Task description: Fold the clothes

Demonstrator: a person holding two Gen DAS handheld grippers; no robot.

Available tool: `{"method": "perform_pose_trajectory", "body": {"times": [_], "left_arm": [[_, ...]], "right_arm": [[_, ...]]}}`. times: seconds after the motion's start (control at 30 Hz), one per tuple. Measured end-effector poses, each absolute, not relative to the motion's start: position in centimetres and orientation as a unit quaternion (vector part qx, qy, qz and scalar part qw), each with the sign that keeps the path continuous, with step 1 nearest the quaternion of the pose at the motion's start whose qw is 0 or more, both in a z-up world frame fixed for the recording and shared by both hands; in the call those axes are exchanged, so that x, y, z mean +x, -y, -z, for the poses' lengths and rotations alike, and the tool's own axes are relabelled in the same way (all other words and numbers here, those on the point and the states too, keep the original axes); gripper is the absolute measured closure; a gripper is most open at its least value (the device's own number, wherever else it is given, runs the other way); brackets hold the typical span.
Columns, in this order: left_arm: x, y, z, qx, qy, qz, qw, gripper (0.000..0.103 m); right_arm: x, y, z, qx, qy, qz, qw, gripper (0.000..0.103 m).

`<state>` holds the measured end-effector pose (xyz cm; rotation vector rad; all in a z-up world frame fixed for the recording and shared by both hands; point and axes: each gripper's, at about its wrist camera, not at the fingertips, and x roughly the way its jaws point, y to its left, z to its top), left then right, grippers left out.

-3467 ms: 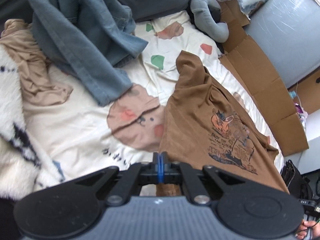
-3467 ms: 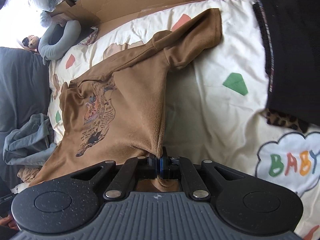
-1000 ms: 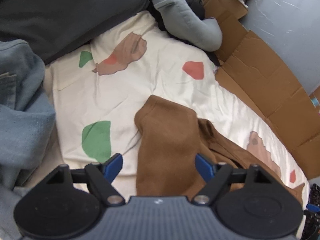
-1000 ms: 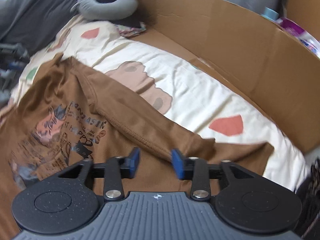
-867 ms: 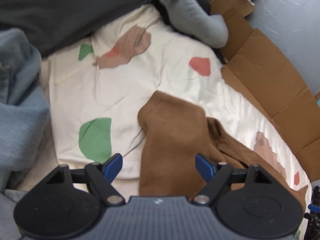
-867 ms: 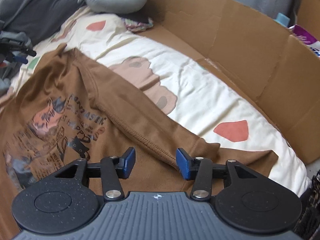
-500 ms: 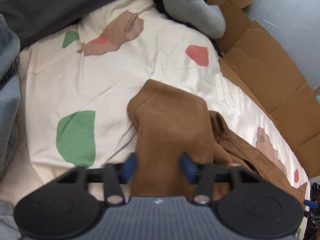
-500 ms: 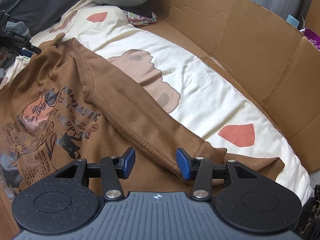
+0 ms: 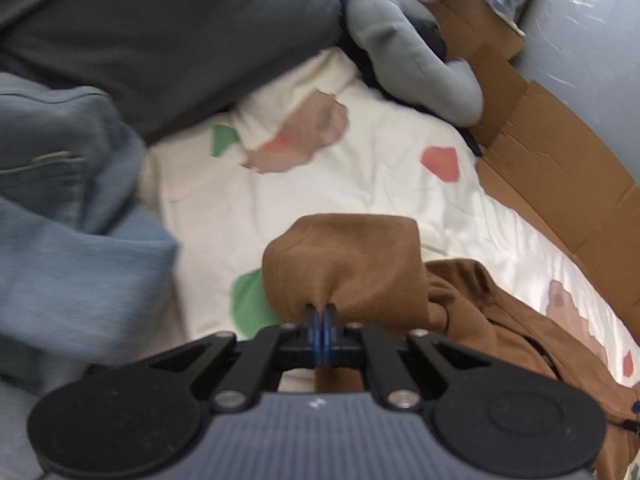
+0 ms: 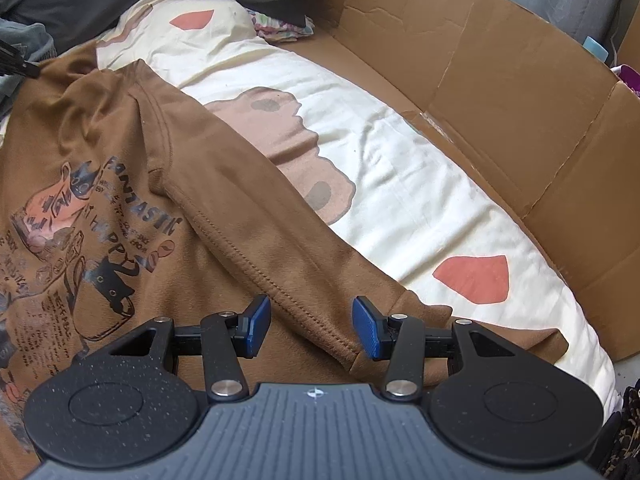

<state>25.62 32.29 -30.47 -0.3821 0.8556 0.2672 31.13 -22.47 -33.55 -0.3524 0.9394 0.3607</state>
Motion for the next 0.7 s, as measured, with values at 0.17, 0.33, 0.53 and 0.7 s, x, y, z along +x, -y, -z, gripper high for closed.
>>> {"method": "perform_pose_trajectory", "body": {"times": [0.17, 0.33, 0.53, 0.7], "left_arm": [[23.8, -32.2, 29.6, -0.180, -0.405, -0.151, 0.884, 0.101], [21.8, -32.0, 29.5, -0.192, -0.413, -0.179, 0.872, 0.101], [19.4, -31.8, 31.2, -0.196, -0.454, -0.187, 0.849, 0.101], [17.6, -31.2, 32.2, -0.194, -0.474, -0.187, 0.838, 0.101]], "right_arm": [[31.4, 22.6, 33.8, -0.168, -0.448, -0.170, 0.861, 0.052], [31.6, 22.6, 34.2, -0.176, -0.453, -0.166, 0.858, 0.054], [31.9, 22.7, 34.4, -0.179, -0.454, -0.165, 0.857, 0.057], [32.0, 22.8, 34.3, -0.185, -0.453, -0.164, 0.857, 0.062]]}}
